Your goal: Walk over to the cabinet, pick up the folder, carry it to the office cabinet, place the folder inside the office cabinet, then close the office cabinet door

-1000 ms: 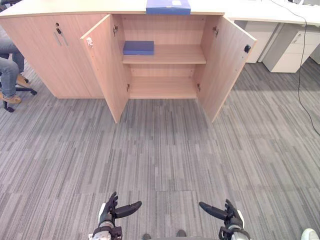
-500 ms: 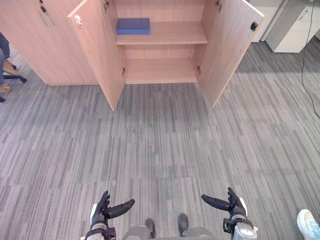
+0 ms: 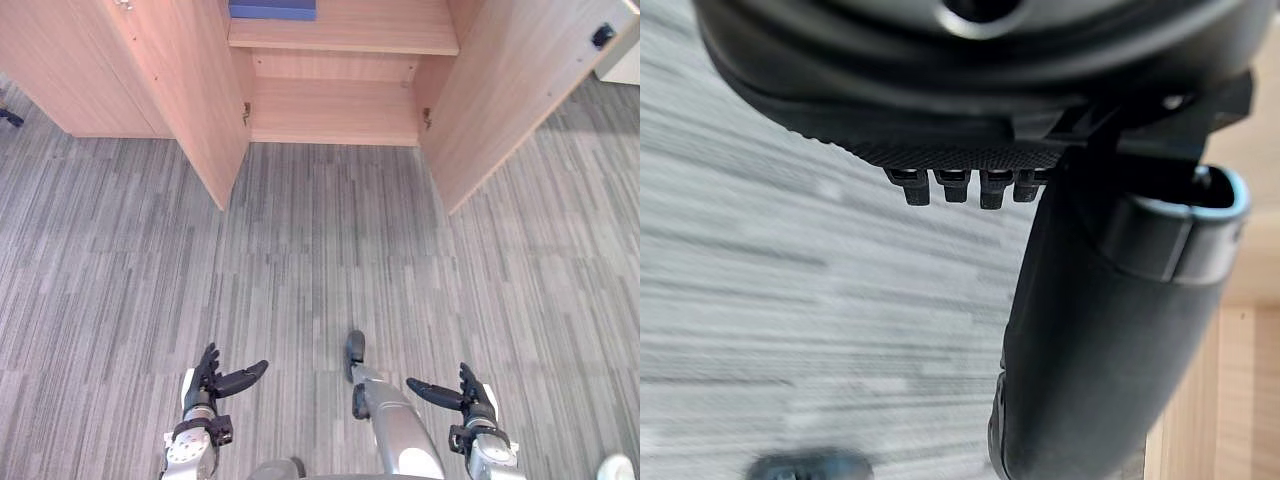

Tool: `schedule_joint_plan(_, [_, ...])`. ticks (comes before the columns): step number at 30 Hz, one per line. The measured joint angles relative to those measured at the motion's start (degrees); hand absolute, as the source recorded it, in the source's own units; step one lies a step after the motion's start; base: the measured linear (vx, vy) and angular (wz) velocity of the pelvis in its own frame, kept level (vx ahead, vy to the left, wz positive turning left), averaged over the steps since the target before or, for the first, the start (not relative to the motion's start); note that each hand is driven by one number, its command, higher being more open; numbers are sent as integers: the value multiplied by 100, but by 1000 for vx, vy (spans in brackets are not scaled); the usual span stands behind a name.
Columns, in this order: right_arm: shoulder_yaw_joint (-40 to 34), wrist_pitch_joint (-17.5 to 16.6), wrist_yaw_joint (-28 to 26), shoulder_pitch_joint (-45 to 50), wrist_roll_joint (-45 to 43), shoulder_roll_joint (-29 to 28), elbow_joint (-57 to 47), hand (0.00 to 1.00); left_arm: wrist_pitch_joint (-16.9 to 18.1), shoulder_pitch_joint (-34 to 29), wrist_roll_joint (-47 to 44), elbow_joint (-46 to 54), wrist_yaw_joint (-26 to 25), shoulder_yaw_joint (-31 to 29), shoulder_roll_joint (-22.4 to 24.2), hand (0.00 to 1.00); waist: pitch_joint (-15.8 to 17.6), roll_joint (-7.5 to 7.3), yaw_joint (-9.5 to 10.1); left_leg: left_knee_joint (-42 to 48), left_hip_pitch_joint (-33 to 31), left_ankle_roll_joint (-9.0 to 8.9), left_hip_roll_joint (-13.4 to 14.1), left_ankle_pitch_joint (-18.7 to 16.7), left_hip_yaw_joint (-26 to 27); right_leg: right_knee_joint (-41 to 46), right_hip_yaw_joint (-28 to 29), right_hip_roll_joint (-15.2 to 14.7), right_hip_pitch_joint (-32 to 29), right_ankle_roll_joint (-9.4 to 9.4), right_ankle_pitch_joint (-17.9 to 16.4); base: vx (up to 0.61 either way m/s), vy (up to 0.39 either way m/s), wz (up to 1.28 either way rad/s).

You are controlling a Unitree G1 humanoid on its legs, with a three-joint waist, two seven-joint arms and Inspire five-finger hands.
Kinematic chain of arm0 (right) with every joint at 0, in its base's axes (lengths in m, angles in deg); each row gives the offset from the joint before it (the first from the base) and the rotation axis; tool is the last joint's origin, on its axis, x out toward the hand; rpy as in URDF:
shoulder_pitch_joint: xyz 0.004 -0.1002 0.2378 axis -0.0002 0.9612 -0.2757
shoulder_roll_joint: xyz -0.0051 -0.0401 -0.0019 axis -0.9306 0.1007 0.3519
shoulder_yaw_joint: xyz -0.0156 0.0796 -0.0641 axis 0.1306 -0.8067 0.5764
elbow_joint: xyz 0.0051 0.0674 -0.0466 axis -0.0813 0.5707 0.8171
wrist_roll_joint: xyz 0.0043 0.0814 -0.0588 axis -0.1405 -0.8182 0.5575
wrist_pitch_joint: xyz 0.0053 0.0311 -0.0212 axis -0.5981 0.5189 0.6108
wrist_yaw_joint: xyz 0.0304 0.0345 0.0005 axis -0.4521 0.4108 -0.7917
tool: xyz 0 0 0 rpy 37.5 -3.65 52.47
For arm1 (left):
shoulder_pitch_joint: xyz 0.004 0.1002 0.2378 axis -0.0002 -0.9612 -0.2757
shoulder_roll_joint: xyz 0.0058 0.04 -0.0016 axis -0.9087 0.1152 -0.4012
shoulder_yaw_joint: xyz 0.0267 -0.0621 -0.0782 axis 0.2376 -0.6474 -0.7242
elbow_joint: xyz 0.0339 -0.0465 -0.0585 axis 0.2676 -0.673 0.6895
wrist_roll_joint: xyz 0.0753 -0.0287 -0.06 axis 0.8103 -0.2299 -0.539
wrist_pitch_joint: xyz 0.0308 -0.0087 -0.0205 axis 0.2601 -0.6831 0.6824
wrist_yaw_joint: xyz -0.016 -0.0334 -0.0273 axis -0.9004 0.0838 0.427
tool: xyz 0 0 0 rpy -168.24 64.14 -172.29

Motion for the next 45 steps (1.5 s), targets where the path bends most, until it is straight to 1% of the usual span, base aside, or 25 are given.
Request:
schedule_joint_plan(2, [29, 6, -31, 36, 1, -11, -9, 100, 1, -72, 1, -10, 19, 58, 98, 100, 29, 13, 6, 1453, -320, -85, 124, 641, 124, 387, -33, 26, 375, -49, -643, 636, -263, 20])
schedule_joint_plan(3, [162, 6, -30, 105, -5, -7, -44, 100, 6, -204, 0, 25, 61, 40, 169, 100, 58, 2, 19, 2946, -814, -39, 362, 1440, 213, 255, -42, 96, 929, -103, -879, 659, -270, 17])
schedule_joint_plan(6, [409, -35, 6, 133, -66, -179, -476, 100, 12, -358, -4, 210, 156, -14, 179, 100, 153, -113, 325, 5459, -2254, 331, 927, 974, 685, -394, 223, 391, 2125, -250, -1166, 656, -231, -30])
schedule_joint_plan(8, [463, -94, 6, 100, -120, -260, -704, 100, 10, -360, -5, 249, 162, -3, 223, 100, 187, -175, 455, 5150, -2906, 538, 966, 713, 1004, -857, 408, 413, 2749, -250, -1226, 567, -99, -43])
schedule_joint_plan(11, [460, -120, 2, -46, -275, -262, -751, 100, 10, -343, -3, 263, 177, 33, 249, 100, 188, -242, 631, 2500, -3460, 519, 460, 646, 1174, -1423, 754, 287, 3469, -132, -1356, 586, 21, -50])
schedule_joint_plan(12, [384, -133, 10, -166, -275, -267, -575, 100, 9, -348, -3, 240, 179, 39, 254, 100, 195, -262, 660, 1135, -3482, 444, 174, 969, 972, -1567, 888, 212, 3714, -49, -1452, 598, 127, -67])
schedule_joint_plan(13, [312, -124, 68, -258, -268, -265, -378, 100, 5, -363, -2, 187, 164, 71, 252, 100, 169, -272, 719, 272, -3456, 404, -51, 1699, 738, -1690, 1070, 134, 3944, 78, -1590, 608, 157, -71])
schedule_joint_plan(14, [308, -120, 81, -262, -267, -262, -336, 100, 2, -369, -2, 169, 154, 82, 252, 100, 140, -281, 747, 248, -3432, 381, -83, 1878, 702, -1692, 1136, 119, 3990, 117, -1619, 516, 160, -75])
schedule_joint_plan(15, [303, -101, 103, -260, -262, -278, -213, 100, 0, -358, 1, 53, 132, 102, 231, 100, 45, -375, 768, 249, -3337, 750, -239, 2354, 579, -1587, 1299, -29, 4040, 256, -1714, 664, 231, -30])
schedule_joint_plan(16, [299, -78, 96, -253, -258, -273, -129, 100, -15, -233, 5, -11, 120, 102, 224, 100, -26, -473, 654, 376, -3331, 944, -374, 2154, 629, -1146, 1361, -196, 3851, 302, -1736, 679, 240, -15])
schedule_joint_plan(18, [199, -49, 99, -203, -220, -343, 44, 100, -13, -226, 27, -2, 124, 107, 225, 100, -42, -579, 628, 692, -3013, 956, -444, 1602, 730, 120, 1534, -283, 3594, 385, -1715, 740, 255, -13])
schedule_joint_plan(20, [201, -31, 99, -106, -208, -424, 104, 100, -15, -279, 27, -8, 123, 127, 184, 100, -51, -665, 567, 647, -2295, 1009, -527, 1155, 804, 2383, 1509, -428, 2917, 1392, -1064, 629, 169, -18])
schedule_joint_plan(21, [231, -25, 88, -79, -186, -432, 121, 100, -16, -258, 28, -11, 105, 183, 117, 100, -55, -674, 489, 559, -1869, 1051, -572, 986, 787, 3650, 1371, -580, 2358, 1138, -1207, 458, 71, 6])
schedule_joint_plan(23, [423, -7, 77, -91, -161, -435, 119, 100, -3, -247, 29, -5, 93, 191, 28, 100, -68, -650, 425, 198, -1233, 1058, -547, 917, 782, 4195, 995, -752, 1733, 683, -1589, 533, 17, 3])
schedule_joint_plan(26, [613, -10, 11, -99, -56, -449, 122, 100, 8, -123, 25, -43, 34, 104, -63, 100, -37, -559, 338, -121, -556, 1031, -252, 902, 637, 2716, 496, -581, 1140, 528, -1971, 497, -108, 28])
schedule_joint_plan(28, [615, -19, 15, -56, -9, -432, 119, 100, 31, -120, 25, -47, 1, 84, -79, 100, -91, -604, 313, -107, -359, 793, -134, 761, 561, 748, 554, -393, 1135, 582, -1524, 521, -214, 54])
schedule_joint_plan(29, [613, -21, 24, 90, -1, -428, 127, 100, 34, -170, 28, -61, -3, 87, -159, 100, -212, -800, 320, -49, -234, 394, -219, 496, 466, -488, 771, -395, 1213, 496, -151, 635, -270, 36])
schedule_joint_plan(30, [576, 2, 40, -48, 6, -262, 335, 100, -20, -27, 33, -377, -15, 76, 46, 100, -223, -480, 365, 81, -202, 304, 96, 311, 324, -269, 681, -178, 1221, 241, -56, 612, -247, 34])
schedule_joint_plan(32, [410, 30, 50, -80, 6, -236, 314, 100, -22, -36, 71, -467, 25, 90, 225, 100, -264, -395, 323, 389, -329, 223, 140, 531, 231, -120, 625, -187, 1259, 210, -480, 494, -224, 28])
schedule_joint_plan(35, [362, 58, 66, 351, -8, -275, 122, 100, -31, -47, 122, -407, 37, 53, 554, 100, -221, -336, 345, 2894, -1163, 54, 560, 1102, 232, -261, 214, -196, 2167, 128, -983, 374, -197, 63])
schedule_joint_plan(37, [380, 47, 83, 541, -51, -365, -95, 100, -28, -162, 123, -220, 41, 56, 634, 100, -273, -353, 476, 3696, -1704, 108, 863, 756, 613, -518, 143, -135, 2567, 66, -1058, 298, -132, 18])
schedule_joint_plan(40, [268, 38, 99, 396, -54, -410, -138, 100, -29, -166, 123, -161, 37, 74, 669, 100, -343, -301, 497, 2201, -2043, 228, 721, 597, 932, -851, 220, -132, 2857, 104, -1035, 236, -29, -16])
schedule_joint_plan(42, [171, 38, 106, 285, -53, -411, -109, 100, -34, -172, 122, -89, 14, 81, 665, 100, -386, -238, 508, 867, -1945, 213, 484, 931, 814, -903, 336, -106, 2874, 191, -1047, 230, 68, -32])
schedule_joint_plan(43, [95, 40, 102, 284, -52, -405, -85, 100, -43, -210, 117, 44, -5, 113, 643, 100, -427, -173, 509, 252, -1867, 413, 427, 1450, 772, -929, 406, -44, 2917, 260, -1083, 230, 128, -17])
schedule_joint_plan(45, [41, 52, 108, 389, -54, -494, -67, 100, -86, -305, 123, 483, -25, 169, 474, 100, -510, -362, 521, -63, -1601, 431, 232, 1520, 801, -1006, 454, -215, 3031, 399, -1139, 232, 132, 0])
